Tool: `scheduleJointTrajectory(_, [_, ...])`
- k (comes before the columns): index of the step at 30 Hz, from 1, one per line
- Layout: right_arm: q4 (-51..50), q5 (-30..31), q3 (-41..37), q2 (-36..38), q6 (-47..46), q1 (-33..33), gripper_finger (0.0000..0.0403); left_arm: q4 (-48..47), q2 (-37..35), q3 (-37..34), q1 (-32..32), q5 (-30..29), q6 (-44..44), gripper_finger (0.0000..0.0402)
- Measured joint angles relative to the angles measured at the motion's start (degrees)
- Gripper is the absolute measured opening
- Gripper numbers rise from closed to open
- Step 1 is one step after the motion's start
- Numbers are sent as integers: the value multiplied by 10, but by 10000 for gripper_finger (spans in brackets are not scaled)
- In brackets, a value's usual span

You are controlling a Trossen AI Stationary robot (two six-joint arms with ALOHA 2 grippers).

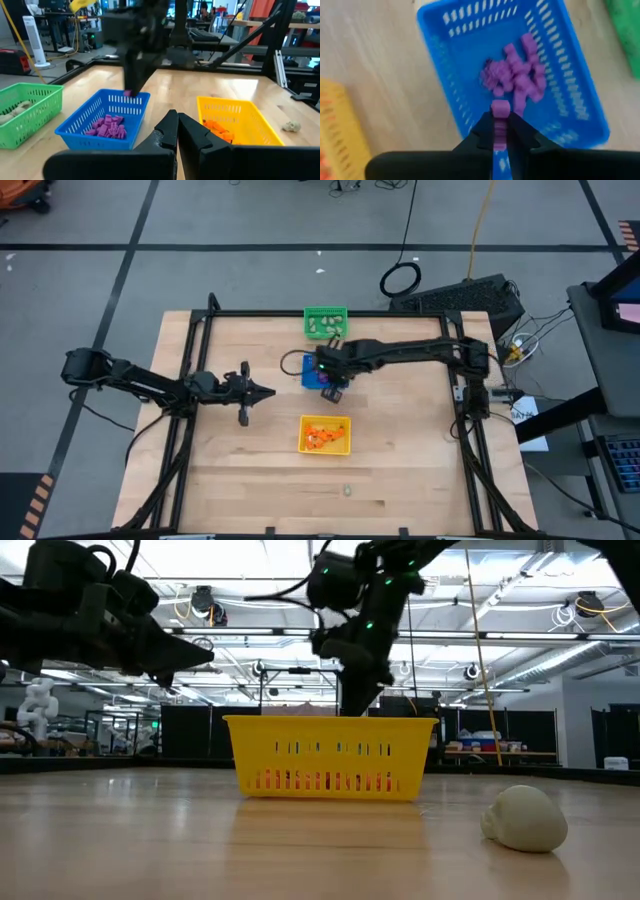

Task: Sort Halloween decoration
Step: Put the purple skeleton toy into the blue bin, then adjust the yellow bin

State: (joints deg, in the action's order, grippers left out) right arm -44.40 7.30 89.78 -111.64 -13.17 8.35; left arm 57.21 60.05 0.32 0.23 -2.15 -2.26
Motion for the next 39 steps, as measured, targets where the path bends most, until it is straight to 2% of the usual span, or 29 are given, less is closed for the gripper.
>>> scheduleJointTrajectory(7, [-17, -18, 67, -70, 35, 34, 10, 7, 0, 0, 0, 0, 0, 11])
scheduleJointTrajectory(13, [-26, -31, 89, -102, 20, 44, 48, 8, 0, 0, 0, 0, 0, 11])
scheduleJointTrajectory(20, [-33, -30, 91, -80, -11, 44, 113, 7, 0, -1, 0, 0, 16, 11])
scheduleJointTrajectory(24, [-47, -29, 91, -46, -43, 40, 128, 8, 0, -1, 0, 0, 26, 11])
scheduleJointTrajectory(28, [-63, -25, 91, -7, -66, 18, 112, 7, 0, -1, 0, -1, 26, 11])
scheduleJointTrajectory(33, [-79, 26, 91, 21, -86, -38, 54, 6, 0, -1, 0, -1, 26, 11])
scheduleJointTrajectory(36, [-77, 35, 91, 24, -88, -78, 15, 6, 0, -1, 0, -3, 26, 11])
scheduleJointTrajectory(39, [-51, 34, 83, 24, -84, -115, 6, 3, 0, -1, 0, -4, 26, 11])
